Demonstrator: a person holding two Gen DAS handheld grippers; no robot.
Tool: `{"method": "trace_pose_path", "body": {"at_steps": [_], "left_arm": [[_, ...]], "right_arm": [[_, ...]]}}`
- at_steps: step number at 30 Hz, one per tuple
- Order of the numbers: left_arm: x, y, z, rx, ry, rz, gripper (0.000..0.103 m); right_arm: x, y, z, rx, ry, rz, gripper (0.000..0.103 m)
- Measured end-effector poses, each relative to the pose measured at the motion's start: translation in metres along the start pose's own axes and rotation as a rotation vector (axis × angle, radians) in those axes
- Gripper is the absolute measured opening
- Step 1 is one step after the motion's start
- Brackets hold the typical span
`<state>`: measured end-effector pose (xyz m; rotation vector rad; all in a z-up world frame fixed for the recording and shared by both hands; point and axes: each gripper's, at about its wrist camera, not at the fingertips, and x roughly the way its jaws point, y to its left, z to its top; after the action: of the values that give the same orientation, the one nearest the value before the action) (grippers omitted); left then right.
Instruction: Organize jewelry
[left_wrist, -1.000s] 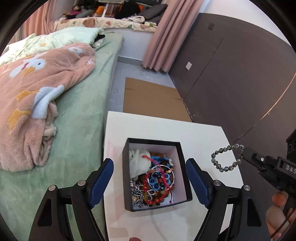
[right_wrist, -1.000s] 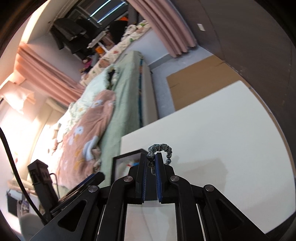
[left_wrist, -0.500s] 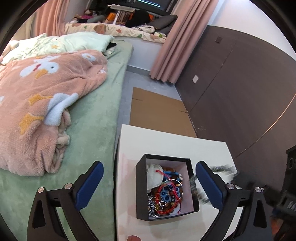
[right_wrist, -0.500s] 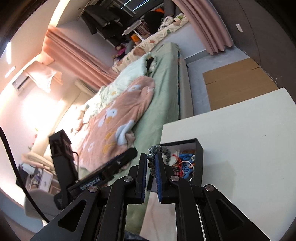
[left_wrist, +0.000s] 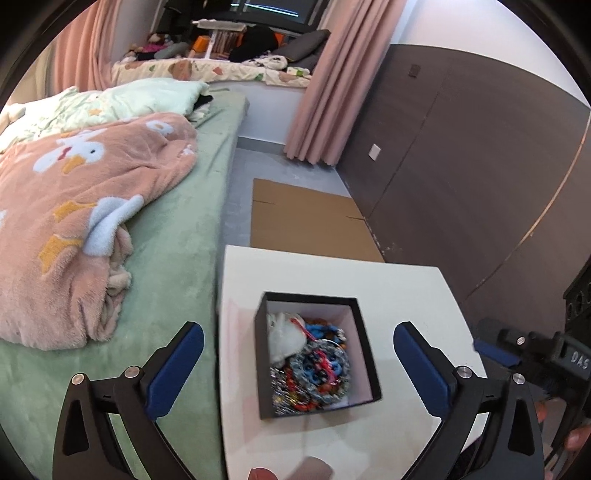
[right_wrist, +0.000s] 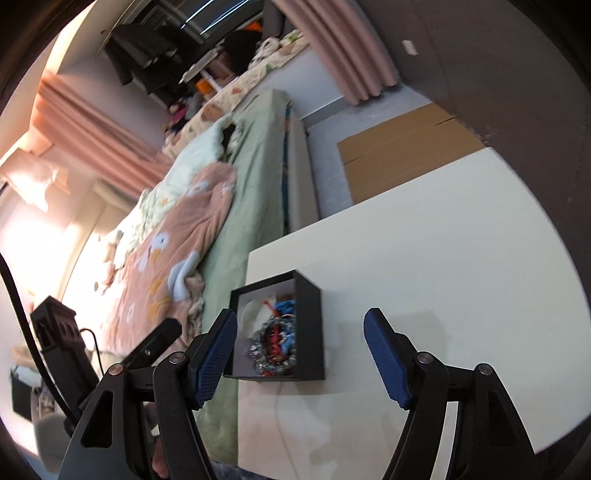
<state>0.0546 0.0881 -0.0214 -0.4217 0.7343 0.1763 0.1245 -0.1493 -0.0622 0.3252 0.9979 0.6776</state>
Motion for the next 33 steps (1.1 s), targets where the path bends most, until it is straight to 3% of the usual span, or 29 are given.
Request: {"method": "trace_pose_path", "body": {"at_steps": [5,12,19,26,29,33], "left_arm": [[-0.007,-0.016,-0.005,0.006,-0.018,-0.014,0.102],[-0.012,-0.038,-0.019,0.06,-0.029,0.012,0.103],[-0.027,-0.061,-0.041,0.123,-0.075,0.055,0.103],[-0.046,-0.081,-0.059,0.178,-0.143,0.076,0.103],[-0.045,-0.088,-0.065,0.199,-0.136,0.077,0.103],[-0.045,-0.095,-0.069,0.228,-0.142,0.082,0.103]], "right_arm": [[-0.034,-0.014,-0.009,-0.005,-0.078,-0.051,0.072],[-0.06,-0.024,-0.026,-0.055,-0.106,-0.131,0.073],[-0.09,-0.03,-0.048,-0.076,-0.181,-0.208,0.087],[-0.094,-0.032,-0.067,-0.108,-0.124,-0.228,0.088],[-0.091,-0.034,-0.065,-0.086,-0.095,-0.196,0.095],[-0.094,-0.032,-0.066,-0.11,-0.111,-0.241,0.103]]}}
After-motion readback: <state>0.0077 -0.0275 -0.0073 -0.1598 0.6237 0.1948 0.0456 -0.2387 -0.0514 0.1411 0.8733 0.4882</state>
